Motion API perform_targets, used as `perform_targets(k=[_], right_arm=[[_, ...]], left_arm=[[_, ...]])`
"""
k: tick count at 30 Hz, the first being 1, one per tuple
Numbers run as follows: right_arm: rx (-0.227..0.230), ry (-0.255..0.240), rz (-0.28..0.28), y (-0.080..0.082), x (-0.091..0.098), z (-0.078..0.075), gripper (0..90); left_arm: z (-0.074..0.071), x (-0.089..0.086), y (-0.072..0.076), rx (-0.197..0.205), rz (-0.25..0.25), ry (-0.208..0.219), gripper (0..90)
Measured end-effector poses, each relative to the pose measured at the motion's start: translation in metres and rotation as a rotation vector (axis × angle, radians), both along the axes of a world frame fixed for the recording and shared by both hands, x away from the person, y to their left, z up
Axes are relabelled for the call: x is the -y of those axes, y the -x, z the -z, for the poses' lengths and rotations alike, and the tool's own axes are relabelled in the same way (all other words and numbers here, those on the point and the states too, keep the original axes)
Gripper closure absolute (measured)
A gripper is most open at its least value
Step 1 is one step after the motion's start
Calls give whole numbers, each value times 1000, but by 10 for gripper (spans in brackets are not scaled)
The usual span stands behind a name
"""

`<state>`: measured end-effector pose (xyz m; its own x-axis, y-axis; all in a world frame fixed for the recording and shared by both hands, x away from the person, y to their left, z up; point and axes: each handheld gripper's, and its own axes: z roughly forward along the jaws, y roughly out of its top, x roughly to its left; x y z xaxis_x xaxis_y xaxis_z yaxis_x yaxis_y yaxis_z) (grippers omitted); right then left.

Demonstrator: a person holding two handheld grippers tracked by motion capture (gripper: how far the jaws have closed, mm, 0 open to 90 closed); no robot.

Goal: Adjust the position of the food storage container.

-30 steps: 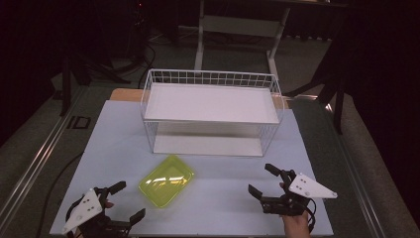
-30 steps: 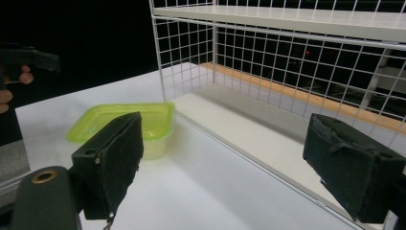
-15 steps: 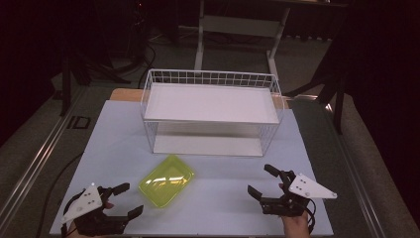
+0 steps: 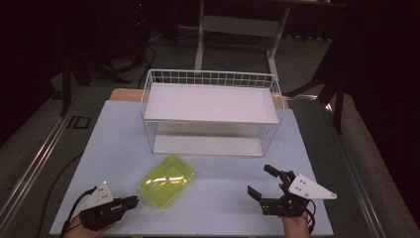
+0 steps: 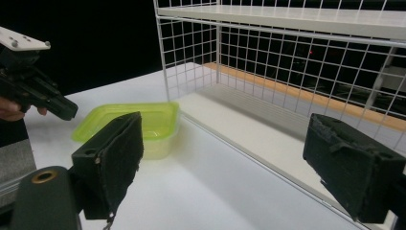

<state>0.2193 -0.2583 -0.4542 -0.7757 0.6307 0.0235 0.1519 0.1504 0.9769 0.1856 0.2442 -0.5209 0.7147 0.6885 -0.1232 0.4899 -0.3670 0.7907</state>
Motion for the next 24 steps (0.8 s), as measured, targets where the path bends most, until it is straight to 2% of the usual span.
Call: perform_targets(k=[2,3,8,10,13,16,21,24], right_arm=[[-12,-5,-2,-1,0,1,138],[-12,-3,-2,-1,0,1,138],[-10,-3,-6,0,-2,0,138],[-9,-1,-6,-1,-2,0,138],[-13,-2,-6,-1,-1,1,138],[-15,-11,-6,-1,-1,1,138],[-20,-11,-8,-3,1,2,139],[-15,-11,-10,-2,1,1,138]], left_arm=[[2,0,-1,-12,5,-13,900],[7,3,-5,-47,18,-43,900],[13,13,-15,-98,23,-56,900],[15,17,-21,-127,18,-37,900],[17,23,-28,-124,24,-55,900],[18,26,-34,-122,0,-60,900],[17,26,-48,-118,-32,-38,900],[17,28,-57,-114,-50,-44,900]])
